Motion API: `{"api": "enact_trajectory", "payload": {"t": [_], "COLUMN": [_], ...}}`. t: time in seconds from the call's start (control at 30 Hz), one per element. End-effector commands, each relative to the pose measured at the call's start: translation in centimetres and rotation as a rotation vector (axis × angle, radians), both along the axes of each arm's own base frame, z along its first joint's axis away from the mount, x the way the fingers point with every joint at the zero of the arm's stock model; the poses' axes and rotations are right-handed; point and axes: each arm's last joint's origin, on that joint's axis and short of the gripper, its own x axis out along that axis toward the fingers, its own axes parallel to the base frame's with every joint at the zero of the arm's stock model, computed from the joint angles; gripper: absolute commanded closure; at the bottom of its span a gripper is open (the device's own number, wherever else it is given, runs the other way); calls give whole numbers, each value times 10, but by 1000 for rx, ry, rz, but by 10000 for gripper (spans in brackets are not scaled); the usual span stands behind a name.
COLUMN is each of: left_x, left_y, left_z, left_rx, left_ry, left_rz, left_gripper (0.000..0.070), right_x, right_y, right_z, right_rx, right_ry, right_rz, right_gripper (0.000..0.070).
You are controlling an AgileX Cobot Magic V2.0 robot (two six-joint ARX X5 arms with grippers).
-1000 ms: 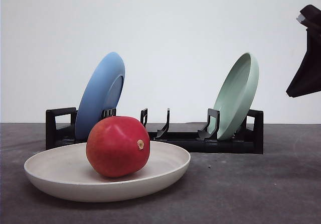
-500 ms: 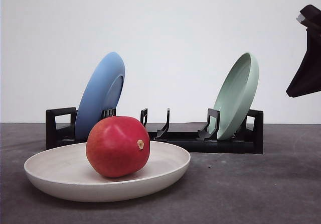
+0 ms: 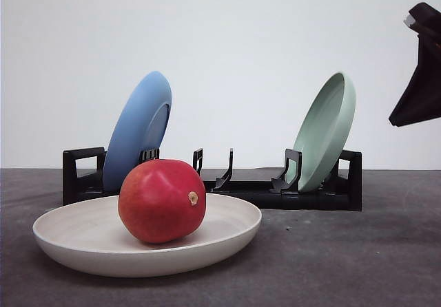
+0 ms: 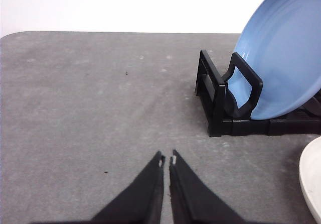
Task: Place pomegranate in white plate
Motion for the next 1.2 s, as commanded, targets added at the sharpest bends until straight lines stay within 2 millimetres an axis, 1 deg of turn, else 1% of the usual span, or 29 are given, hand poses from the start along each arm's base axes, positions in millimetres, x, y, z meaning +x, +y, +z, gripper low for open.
{"api": "enact_trajectory", "payload": {"t": [0.0,0.43,0.57,0.63,0.7,0.77,0.93,1.07,1.17], "left_x": [0,0,0,0,0,0,0,0,0], "left_y": [0,0,0,0,0,0,0,0,0], "left_z": [-4,-4,-4,-4,-4,-4,-4,-4,-4], "left_rx": [16,16,16,16,16,16,16,16,16], "left_ry": [13,13,13,13,13,13,13,13,13], "left_rz": [0,-1,-1,-1,-1,-1,-1,0,-1], "left_gripper": [700,700,700,700,700,700,700,700,700], "right_x": [1,4,-3,-9,-18,-28,-51,-63,-69], "right_y": [1,2,-4,-8,-13,-20,-34,-41,-44], "right_z": [1,7,9,8,3,-7,-33,-50,-59], "right_rx": [9,20,-106,-146,-179,-188,-158,-144,-132], "right_ry": [-8,-69,-158,-195,-224,-260,-387,-462,-521], "right_rz": [0,2,13,-42,-119,-181,-268,-321,-355], "right_gripper": [684,684,684,684,684,684,684,684,684]}}
